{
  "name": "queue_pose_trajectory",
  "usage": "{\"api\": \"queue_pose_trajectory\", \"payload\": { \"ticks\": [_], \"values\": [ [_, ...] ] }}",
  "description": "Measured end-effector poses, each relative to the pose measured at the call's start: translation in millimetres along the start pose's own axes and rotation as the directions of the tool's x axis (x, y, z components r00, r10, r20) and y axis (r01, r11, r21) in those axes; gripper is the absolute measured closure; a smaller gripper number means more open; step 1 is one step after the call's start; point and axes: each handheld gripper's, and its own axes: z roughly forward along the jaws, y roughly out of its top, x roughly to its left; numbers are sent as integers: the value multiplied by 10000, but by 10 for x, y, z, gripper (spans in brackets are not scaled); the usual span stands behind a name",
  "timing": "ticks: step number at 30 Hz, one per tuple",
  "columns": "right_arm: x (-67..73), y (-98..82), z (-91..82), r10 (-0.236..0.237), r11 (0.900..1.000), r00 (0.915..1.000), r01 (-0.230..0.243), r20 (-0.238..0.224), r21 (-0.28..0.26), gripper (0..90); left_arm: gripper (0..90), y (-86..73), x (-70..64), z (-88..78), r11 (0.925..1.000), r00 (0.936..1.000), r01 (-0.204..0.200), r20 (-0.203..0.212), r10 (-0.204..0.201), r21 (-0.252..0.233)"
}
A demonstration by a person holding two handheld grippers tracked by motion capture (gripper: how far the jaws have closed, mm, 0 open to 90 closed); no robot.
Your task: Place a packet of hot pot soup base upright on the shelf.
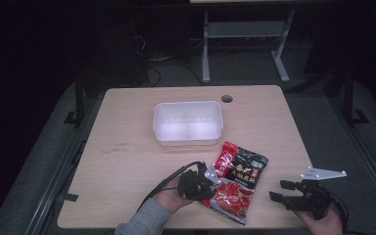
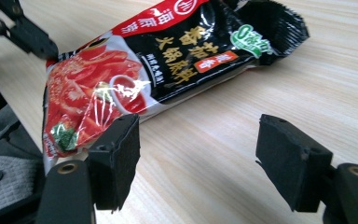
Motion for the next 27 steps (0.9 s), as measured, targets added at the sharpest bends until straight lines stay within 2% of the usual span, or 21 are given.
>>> {"api": "queue_pose_trajectory", "payload": {
  "ticks": [8, 11, 15, 19, 25, 27],
  "values": [
    [-58, 73, 24, 169, 9998, 9998, -167, 133, -86, 290, 900, 23, -23, 81, 9984, 9996, -289, -64, 293, 488],
    [-103, 158, 45, 499, 9984, 9987, -495, 139, -279, 279, 900, 23, -27, 103, 9975, 9991, -403, -74, 408, 587],
    [-171, 212, 108, 918, 9957, 9957, -917, 84, -130, 259, 900, 20, -41, 123, 9956, 9980, -606, -141, 618, 713],
    [-218, 239, 178, 1148, 9933, 9934, -1148, -12, 136, 242, 900, 8, -42, 134, 9951, 9976, -674, -137, 686, 726],
    [-249, 330, 222, 1207, 9927, 9926, -1208, -148, -29, 238, 900, -12, -48, 139, 9948, 9966, -783, -185, 797, 654],
    [-268, 385, 256, 1330, 9910, 9905, -1334, -346, -99, 234, 900, -16, -48, 138, 9948, 9964, -808, -192, 821, 623]
  ]
}}
